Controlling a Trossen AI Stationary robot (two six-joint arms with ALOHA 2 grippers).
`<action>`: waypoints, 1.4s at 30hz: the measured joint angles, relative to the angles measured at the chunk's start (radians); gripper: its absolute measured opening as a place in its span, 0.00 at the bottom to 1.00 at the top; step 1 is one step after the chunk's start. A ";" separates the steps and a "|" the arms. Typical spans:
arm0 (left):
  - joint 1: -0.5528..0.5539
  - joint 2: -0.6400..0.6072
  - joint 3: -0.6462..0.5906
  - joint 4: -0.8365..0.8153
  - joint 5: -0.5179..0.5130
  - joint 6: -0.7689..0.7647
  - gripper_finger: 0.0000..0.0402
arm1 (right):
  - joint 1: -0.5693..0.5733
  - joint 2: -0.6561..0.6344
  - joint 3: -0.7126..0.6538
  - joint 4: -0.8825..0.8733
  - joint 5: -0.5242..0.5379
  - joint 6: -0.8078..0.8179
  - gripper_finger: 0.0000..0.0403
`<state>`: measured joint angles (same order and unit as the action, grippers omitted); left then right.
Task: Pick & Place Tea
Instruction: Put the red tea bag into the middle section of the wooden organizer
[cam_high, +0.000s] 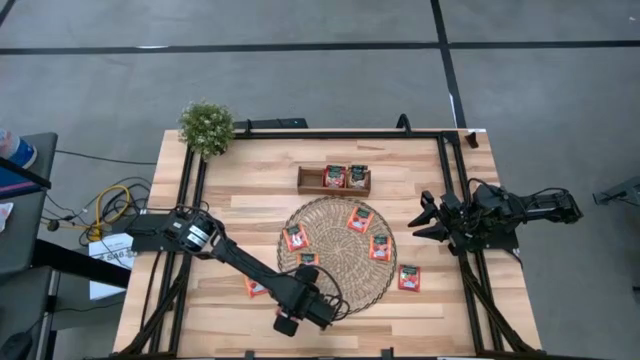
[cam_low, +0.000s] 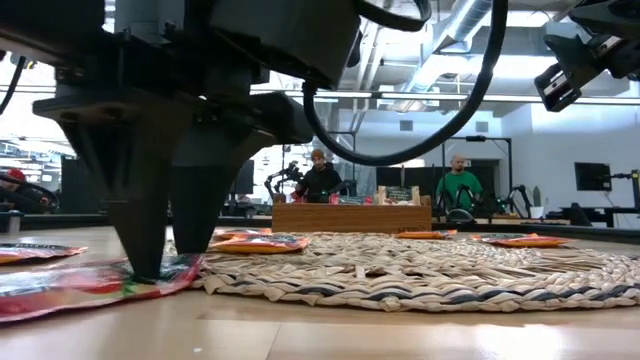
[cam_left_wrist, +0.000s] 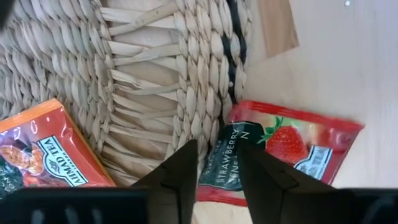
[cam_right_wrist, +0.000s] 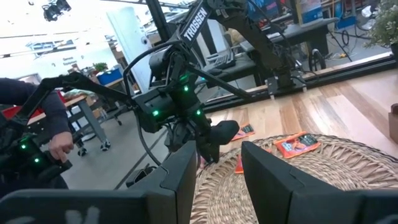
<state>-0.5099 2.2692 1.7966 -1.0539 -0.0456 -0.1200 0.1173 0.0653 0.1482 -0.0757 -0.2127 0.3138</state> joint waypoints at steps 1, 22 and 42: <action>0.000 0.000 0.000 0.000 0.002 0.000 0.23 | 0.000 0.000 0.000 0.000 0.000 0.000 0.30; 0.000 -0.016 -0.001 -0.024 -0.006 -0.033 0.00 | 0.000 0.000 0.000 0.000 0.000 0.000 0.30; 0.038 -0.104 0.344 -0.440 -0.154 -0.044 0.00 | 0.000 0.000 0.000 0.010 0.003 0.027 0.30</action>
<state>-0.4720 2.1650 2.1410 -1.4935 -0.1998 -0.1639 0.1173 0.0651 0.1482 -0.0659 -0.2096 0.3405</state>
